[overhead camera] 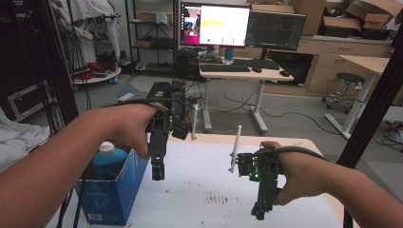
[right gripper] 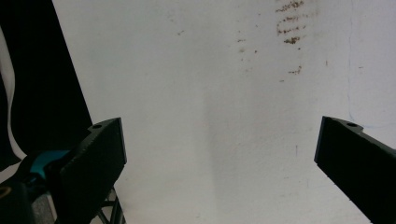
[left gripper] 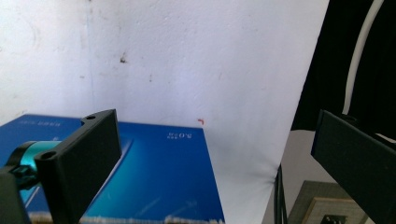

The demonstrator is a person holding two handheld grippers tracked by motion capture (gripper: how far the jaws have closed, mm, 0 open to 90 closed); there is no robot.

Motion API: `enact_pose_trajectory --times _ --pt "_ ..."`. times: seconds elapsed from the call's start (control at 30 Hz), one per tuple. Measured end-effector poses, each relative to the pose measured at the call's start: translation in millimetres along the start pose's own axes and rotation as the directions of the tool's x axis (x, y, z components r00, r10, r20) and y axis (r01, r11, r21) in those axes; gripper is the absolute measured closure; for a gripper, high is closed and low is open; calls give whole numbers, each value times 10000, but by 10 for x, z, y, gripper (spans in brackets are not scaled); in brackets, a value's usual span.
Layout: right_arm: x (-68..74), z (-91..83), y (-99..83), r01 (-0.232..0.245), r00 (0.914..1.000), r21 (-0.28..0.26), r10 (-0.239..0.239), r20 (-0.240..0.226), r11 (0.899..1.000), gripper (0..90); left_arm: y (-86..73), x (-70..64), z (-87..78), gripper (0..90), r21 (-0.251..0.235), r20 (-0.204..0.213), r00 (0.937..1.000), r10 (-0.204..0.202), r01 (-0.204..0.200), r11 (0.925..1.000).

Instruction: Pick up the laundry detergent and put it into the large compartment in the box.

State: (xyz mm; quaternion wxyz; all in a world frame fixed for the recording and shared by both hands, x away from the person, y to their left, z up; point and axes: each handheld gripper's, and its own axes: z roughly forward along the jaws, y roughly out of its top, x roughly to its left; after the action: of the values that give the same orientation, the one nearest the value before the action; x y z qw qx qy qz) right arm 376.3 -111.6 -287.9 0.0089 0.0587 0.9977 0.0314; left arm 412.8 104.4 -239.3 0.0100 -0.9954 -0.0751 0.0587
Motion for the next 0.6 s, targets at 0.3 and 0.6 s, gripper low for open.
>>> enact_pose_trajectory --times 0.3,0.6 --pt "-38 7 -34 -22 10000 22 22 -71 10000 11 129 60 80 15 1 -164 9995 261 -261 9997" --pt "-81 27 -44 183 9998 66 -182 -108 9998 11 111 122 77 16 -136 -224 9995 241 -244 9996"
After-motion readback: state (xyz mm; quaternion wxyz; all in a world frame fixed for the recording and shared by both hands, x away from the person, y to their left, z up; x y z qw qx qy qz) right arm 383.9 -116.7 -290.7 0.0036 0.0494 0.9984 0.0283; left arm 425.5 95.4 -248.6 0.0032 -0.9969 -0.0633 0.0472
